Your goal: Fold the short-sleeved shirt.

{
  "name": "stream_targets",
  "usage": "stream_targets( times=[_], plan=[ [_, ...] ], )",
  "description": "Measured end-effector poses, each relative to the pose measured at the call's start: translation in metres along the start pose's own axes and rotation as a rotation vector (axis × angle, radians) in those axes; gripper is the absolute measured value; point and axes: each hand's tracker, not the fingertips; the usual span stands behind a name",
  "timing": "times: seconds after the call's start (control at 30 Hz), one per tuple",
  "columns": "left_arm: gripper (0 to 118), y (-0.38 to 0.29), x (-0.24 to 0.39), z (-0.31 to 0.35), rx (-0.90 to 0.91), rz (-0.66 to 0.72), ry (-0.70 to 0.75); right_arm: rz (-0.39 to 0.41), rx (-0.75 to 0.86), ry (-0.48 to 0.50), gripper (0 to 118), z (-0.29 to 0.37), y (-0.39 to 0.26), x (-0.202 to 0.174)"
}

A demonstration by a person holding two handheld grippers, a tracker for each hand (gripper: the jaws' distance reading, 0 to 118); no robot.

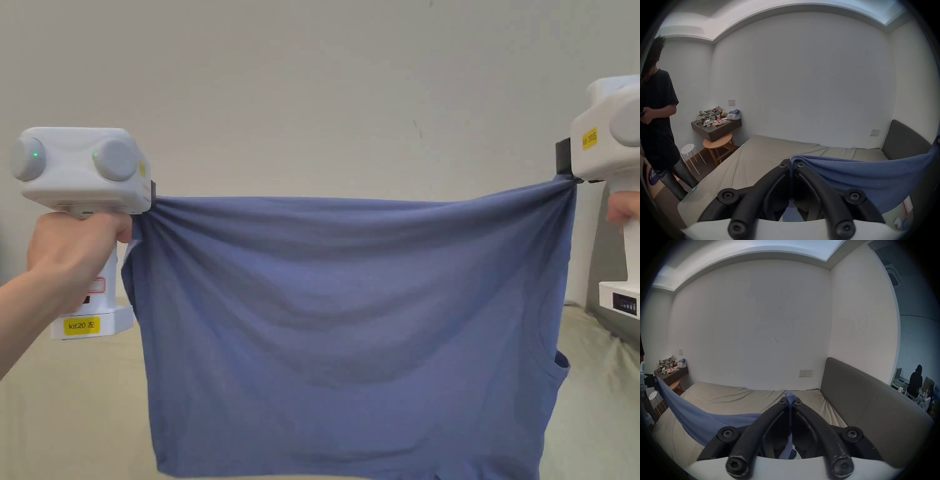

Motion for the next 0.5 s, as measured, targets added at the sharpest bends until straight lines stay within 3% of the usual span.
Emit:
stream_targets(
  times=[0.2,0.33,0.5],
  plan=[
    [2,-0.090,0.005,-0.029,-0.128,-0.064,-0.015,0.026,-0.148,0.039,0,-0.021,-0.093,-0.005],
    [2,-0.180,0.006,-0.030,-0.256,-0.159,-0.032,0.027,-0.265,0.072,0,-0.005,-0.182,-0.007],
    [2,-0.295,-0.008,0.006,-0.390,-0.152,-0.085,-0.005,-0.370,0.096,0,0.041,-0.297,-0.007]
  ],
)
